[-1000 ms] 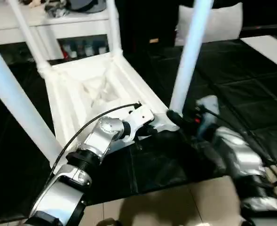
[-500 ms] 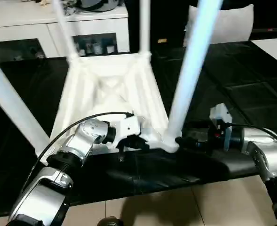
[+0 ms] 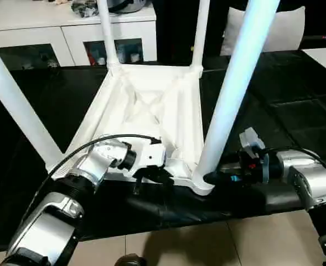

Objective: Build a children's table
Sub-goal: Rotate leg to tighten

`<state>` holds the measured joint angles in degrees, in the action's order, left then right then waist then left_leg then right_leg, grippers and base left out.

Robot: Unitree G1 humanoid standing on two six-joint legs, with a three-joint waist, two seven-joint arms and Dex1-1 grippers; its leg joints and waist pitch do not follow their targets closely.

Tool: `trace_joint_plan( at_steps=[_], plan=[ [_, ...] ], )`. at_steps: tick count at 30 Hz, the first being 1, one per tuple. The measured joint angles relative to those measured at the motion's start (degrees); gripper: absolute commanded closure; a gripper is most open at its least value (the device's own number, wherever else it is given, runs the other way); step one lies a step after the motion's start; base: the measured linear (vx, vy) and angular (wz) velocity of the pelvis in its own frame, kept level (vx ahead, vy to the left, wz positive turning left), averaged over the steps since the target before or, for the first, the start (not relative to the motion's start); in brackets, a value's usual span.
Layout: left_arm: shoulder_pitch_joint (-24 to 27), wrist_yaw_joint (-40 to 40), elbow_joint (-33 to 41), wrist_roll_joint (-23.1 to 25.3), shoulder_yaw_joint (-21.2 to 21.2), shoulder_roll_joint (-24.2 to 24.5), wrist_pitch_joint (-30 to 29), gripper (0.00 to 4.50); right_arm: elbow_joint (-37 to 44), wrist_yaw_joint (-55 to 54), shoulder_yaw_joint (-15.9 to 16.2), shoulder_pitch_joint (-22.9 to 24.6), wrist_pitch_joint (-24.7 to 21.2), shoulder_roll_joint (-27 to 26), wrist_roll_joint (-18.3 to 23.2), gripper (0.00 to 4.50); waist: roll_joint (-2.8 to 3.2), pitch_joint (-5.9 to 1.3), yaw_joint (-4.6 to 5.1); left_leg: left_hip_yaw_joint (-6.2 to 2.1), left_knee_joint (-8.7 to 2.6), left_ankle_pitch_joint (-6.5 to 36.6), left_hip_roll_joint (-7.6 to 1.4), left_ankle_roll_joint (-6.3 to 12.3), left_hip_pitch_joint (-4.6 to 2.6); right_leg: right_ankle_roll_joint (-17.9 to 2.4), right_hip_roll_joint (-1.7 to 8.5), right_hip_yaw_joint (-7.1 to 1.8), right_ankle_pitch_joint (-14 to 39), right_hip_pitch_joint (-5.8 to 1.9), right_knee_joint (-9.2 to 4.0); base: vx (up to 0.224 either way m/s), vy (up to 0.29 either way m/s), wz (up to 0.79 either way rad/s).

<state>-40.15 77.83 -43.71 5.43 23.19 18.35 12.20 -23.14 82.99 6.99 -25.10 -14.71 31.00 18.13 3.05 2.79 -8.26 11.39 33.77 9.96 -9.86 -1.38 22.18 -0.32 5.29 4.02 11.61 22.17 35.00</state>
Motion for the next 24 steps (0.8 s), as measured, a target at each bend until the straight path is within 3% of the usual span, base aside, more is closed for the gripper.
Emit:
trace_joint_plan(
  at_steps=[9, 14, 19, 24],
  plan=[
    [0.3, 0.2, 0.6, -0.3, -0.3, -0.2, -1.6, 4.50, 1.6, -0.6, -0.7, 1.1, -2.7, 0.0, 0.8, 2.44, 0.02, -0.01, -0.18, 0.00, 0.02, 0.0, 0.00, 0.00, -0.02, 0.0, 0.00, 0.00, 0.0, -0.03, 0.00, 0.000, 0.000, 0.00],
    [1.3, -4.6, 2.9, -0.6, -2.6, -1.5, -10.1, 4.50, 3.7, -9.2, -3.2, 2.9, -4.6, -3.6, 1.0, 2.46, 0.09, -0.05, 0.34, 0.01, 0.02, 0.0, -0.01, -0.07, -0.28, -0.1, 0.00, -0.03, -0.1, -0.11, 0.13, 0.000, 0.000, 0.00],
    [1.3, -13.3, 3.7, 0.1, -4.8, -4.1, -18.3, 4.50, 2.1, -23.9, -5.8, 1.7, -3.8, -9.8, -2.4, 2.50, 0.09, -0.05, 3.53, 0.01, 0.01, -0.1, 0.00, -0.19, -0.51, 0.2, 0.00, -0.06, 0.1, -0.14, 0.00, 0.000, 0.000, 0.00],
    [-0.1, -24.0, 3.1, 1.1, -7.3, -9.0, -25.8, 4.50, -0.2, -39.2, -7.8, -1.1, -4.2, -15.6, -5.7, 2.52, 0.05, -0.02, 5.55, 0.01, 0.01, -0.1, 0.01, -0.19, -0.75, 0.2, 0.00, -0.07, 0.1, -0.24, -0.03, 0.000, 0.000, 0.00]
  ],
)
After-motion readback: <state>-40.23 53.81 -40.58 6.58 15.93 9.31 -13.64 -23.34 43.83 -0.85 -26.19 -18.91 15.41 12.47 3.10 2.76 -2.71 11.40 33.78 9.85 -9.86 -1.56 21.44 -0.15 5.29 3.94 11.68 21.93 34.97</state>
